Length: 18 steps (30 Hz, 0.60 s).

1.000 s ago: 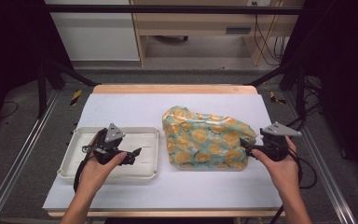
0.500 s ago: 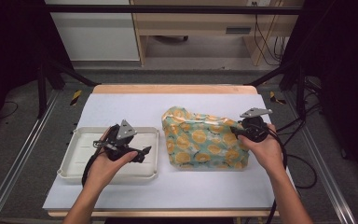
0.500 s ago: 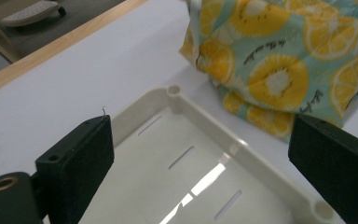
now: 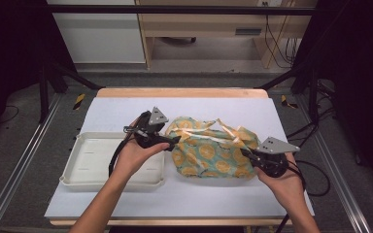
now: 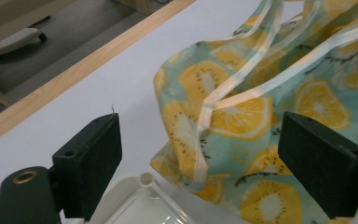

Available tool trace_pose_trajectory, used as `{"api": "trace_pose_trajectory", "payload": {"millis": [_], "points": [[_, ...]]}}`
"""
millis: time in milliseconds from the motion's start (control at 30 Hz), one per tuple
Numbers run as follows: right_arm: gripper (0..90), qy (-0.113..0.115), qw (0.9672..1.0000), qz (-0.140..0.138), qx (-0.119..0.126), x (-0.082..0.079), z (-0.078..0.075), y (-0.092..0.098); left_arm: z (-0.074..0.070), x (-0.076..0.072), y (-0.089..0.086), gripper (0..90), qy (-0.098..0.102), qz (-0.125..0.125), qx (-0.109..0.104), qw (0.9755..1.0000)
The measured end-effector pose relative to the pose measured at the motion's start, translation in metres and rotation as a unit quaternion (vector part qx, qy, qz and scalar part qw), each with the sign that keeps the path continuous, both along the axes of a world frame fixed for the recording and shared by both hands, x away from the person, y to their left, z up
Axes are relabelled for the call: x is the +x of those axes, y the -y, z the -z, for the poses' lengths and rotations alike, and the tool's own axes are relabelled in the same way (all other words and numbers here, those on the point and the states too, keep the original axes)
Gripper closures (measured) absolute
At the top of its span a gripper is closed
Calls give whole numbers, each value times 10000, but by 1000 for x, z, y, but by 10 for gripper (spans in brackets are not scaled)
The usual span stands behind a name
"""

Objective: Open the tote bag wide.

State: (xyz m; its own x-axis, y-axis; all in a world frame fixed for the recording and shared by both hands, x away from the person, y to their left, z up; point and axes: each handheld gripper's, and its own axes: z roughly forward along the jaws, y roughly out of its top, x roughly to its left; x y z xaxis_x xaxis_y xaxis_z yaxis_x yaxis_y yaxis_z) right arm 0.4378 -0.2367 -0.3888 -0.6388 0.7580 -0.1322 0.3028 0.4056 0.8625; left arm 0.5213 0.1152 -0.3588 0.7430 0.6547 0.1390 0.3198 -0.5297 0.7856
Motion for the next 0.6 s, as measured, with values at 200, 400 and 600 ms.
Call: {"api": "trace_pose_trajectory", "payload": {"millis": [200,400,600], "points": [[882,89,9998,-127,144,-19,4,7,11,1,10,139,-280,356,249,9987],[881,-31,9996,-273,89,-39,21,12,23,2,15,362,-462,428,429,9971],[878,-332,9990,-273,-120,-48,41,20,30,-6,13,788,-450,457,339,9974]]}}
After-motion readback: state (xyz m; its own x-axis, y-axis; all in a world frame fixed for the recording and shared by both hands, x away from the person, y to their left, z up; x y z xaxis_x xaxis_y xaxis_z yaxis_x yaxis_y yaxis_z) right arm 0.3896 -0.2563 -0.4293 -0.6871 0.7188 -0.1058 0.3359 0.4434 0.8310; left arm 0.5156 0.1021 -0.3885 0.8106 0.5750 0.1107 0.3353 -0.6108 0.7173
